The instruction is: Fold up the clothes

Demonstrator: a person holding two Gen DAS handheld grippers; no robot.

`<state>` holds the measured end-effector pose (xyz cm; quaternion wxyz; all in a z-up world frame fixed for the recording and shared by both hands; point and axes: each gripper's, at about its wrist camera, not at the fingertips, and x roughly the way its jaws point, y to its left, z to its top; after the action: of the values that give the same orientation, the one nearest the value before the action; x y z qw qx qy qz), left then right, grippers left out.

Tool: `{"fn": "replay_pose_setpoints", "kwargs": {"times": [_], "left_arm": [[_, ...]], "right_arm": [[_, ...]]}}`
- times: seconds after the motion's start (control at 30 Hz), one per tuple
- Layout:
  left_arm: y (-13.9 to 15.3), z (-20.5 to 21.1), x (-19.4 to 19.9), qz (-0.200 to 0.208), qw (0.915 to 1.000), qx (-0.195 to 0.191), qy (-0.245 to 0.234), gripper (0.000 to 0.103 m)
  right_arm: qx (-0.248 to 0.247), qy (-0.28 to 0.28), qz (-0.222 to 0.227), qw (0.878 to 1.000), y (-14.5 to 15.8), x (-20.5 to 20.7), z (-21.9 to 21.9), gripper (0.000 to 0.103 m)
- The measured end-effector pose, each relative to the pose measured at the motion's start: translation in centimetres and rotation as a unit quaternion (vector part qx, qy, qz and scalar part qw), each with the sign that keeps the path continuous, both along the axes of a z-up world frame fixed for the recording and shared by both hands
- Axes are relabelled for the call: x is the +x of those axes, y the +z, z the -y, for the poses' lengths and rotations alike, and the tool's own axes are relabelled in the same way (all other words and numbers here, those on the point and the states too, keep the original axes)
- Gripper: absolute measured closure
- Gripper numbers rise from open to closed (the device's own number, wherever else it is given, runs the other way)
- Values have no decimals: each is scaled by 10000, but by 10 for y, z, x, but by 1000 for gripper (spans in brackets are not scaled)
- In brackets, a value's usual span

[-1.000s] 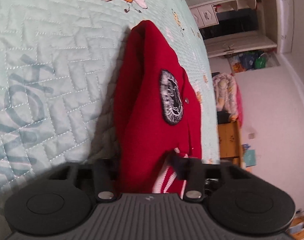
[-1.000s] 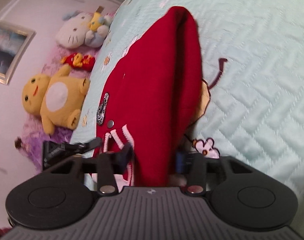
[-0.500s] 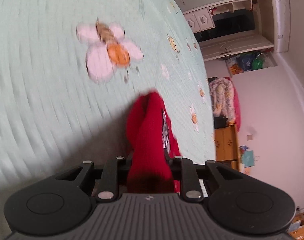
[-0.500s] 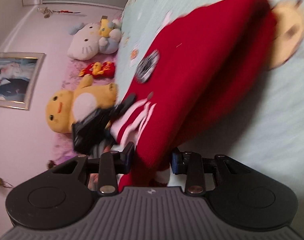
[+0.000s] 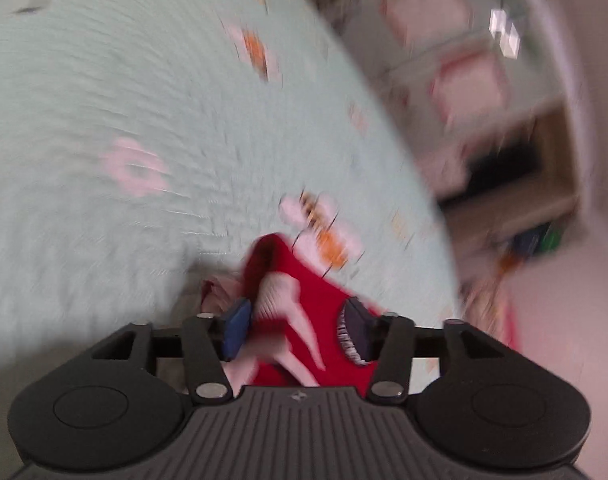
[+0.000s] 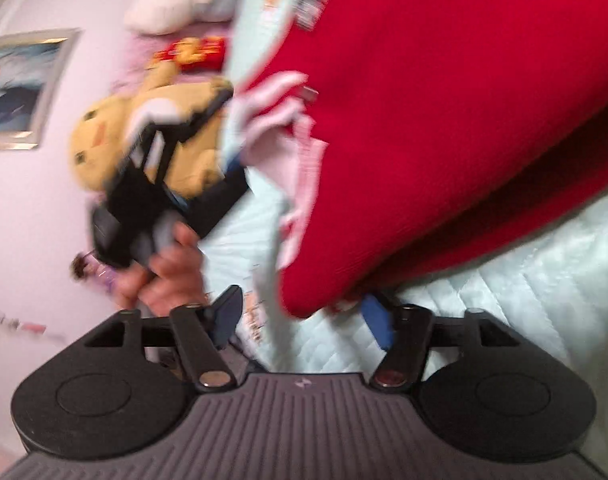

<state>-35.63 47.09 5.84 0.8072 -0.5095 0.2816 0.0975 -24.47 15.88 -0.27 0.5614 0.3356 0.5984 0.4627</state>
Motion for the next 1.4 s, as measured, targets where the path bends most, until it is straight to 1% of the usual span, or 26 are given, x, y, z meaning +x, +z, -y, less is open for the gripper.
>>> {"fn": "replay_pose_setpoints", "kwargs": {"times": [0.07,0.1,0.17,0.2,0.23,0.3,0.33,0.37,0.5,0.53,0.7,0.77,0.83,0.9,1.03,1.07,1.13,1.2,1.27,1.33,1.4], "left_arm": [[3,15,-34,223,9991,31,349,47],[5,22,-50,334,9981,47,524,44],[9,36,-84,556,9946,79,872,43],[7,46,-94,586,9934,57,986,41],[3,57,-94,515,9934,-12,1027,37],[-7,81,-95,374,9930,-148,1108,32],[-12,93,-96,304,9927,-217,1148,27],[-17,105,-96,233,9922,-285,1188,26],[-37,148,-95,-43,9894,-567,1334,25],[-42,150,-91,-50,9885,-613,1380,25],[-56,158,-76,219,9810,-565,1842,23],[-58,158,-72,329,9772,-603,2009,18],[-56,156,-67,366,9761,-574,2064,7],[-54,155,-61,389,9756,-523,2098,0],[-49,151,-49,435,9744,-421,2166,0],[-48,150,-46,446,9741,-395,2183,0],[-46,149,-40,469,9734,-344,2217,3],[-45,144,-41,456,9748,-344,2155,5],[-45,138,-43,428,9771,-363,2054,11],[-45,132,-46,400,9792,-383,1954,21],[-45,126,-49,373,9812,-402,1853,26]], "right_arm": [[146,-99,83,9998,4,0,26,36],[219,-148,124,9996,6,-1,40,36],[364,-247,207,9988,10,-1,66,35],[437,-296,248,9983,12,-1,79,34],[510,-346,290,9977,13,-2,93,33],[655,-444,372,9962,17,-2,119,32],[728,-493,413,9953,19,-2,132,32],[759,-563,409,9947,18,-3,138,31],[854,-855,356,9920,13,-7,156,30],[860,-897,377,9915,12,-8,160,30],[826,-1087,484,9895,16,-5,159,29],[771,-1144,530,9890,16,-3,160,29],[677,-1215,556,9887,14,1,160,29],[568,-1301,610,9880,11,7,161,28],[243,-1559,787,9843,10,29,161,25],[157,-1577,814,9840,8,36,158,20],[28,-1556,764,9849,3,53,150,20],[-10,-1461,689,9869,-3,70,138,20],[28,-1327,643,9891,-8,87,124,20],[129,-1110,572,9921,-11,101,106,20],[162,-844,470,9952,-14,110,88,20]]}}
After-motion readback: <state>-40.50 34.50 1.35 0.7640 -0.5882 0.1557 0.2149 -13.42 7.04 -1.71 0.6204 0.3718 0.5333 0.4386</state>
